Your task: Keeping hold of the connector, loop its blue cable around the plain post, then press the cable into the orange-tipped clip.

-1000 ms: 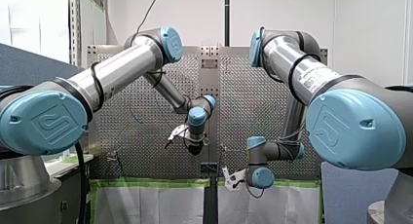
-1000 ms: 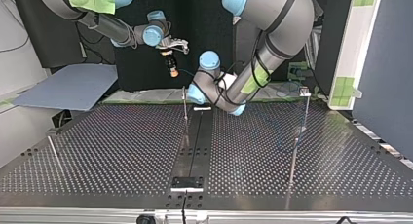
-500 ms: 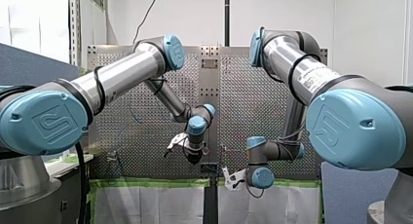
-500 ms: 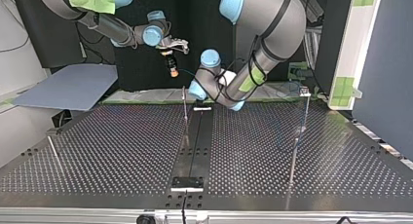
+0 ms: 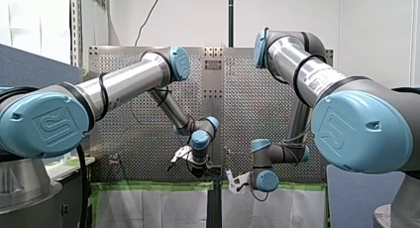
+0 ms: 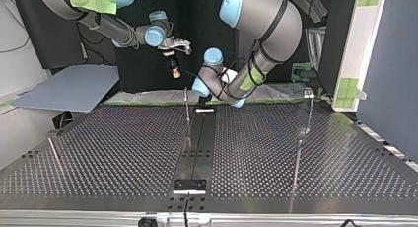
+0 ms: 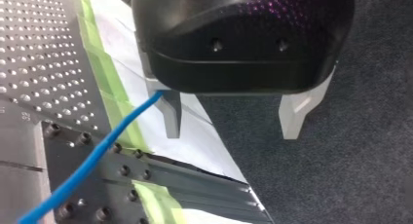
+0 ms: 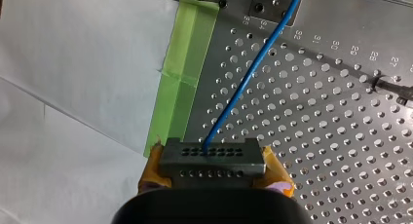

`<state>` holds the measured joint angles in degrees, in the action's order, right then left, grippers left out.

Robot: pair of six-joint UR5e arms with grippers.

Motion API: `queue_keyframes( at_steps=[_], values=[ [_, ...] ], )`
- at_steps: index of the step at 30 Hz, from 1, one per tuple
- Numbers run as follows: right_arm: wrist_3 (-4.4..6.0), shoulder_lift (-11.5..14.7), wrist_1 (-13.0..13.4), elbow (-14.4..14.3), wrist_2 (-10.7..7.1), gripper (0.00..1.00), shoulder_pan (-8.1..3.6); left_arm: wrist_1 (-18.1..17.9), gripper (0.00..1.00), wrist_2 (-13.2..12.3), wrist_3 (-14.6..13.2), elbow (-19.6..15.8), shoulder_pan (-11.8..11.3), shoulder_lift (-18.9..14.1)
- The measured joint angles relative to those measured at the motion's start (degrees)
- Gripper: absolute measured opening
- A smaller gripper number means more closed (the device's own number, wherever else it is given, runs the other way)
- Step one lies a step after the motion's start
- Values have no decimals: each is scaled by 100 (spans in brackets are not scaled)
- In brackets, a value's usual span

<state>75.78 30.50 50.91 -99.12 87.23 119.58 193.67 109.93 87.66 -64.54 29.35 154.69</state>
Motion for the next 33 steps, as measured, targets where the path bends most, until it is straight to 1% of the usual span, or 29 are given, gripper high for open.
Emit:
queue_keyframes(
  at_steps=[4, 14, 20, 21, 22, 23, 24, 25, 26, 27, 28, 29, 33],
  values=[
    [0, 0, 6, 1, 0, 0, -1, -151, 99, 17, 14, 1, 12, 2],
    [0, 0, 8, 1, -2, 0, 0, -229, 99, 103, 51, -102, 14, 4],
    [0, -1, 4, 1, -3, 0, 0, -396, 99, 239, 5, -116, 54, 3],
    [0, -1, 5, 1, -2, 0, 0, -427, 75, 249, 2, -116, 62, 3],
    [-1, -2, 6, 1, -2, 0, 0, -469, 75, 257, 0, -116, 70, 3],
    [0, -1, 6, 1, -1, 0, 0, -497, 55, 261, 0, -116, 76, 3],
    [0, -1, 7, 1, -1, 0, 0, -522, 42, 264, -2, -117, 82, 3],
    [0, -1, 8, 1, 0, 0, 0, -556, 42, 266, -1, -117, 90, 3],
    [0, 0, 10, 1, 0, 0, 0, -580, 26, 268, 0, -118, 96, 1],
    [0, 0, 12, 1, 0, 0, 0, -604, 3, 271, 1, -118, 103, 1],
    [0, 1, 15, 1, -1, 0, -1, -638, 3, 273, 2, -118, 113, 2],
    [0, 0, 15, 1, -2, 0, 0, -667, 0, 275, 4, -118, 121, 2],
    [0, -1, 16, 1, -3, 0, 0, -759, 0, 277, 39, -119, 145, 1]
  ],
)
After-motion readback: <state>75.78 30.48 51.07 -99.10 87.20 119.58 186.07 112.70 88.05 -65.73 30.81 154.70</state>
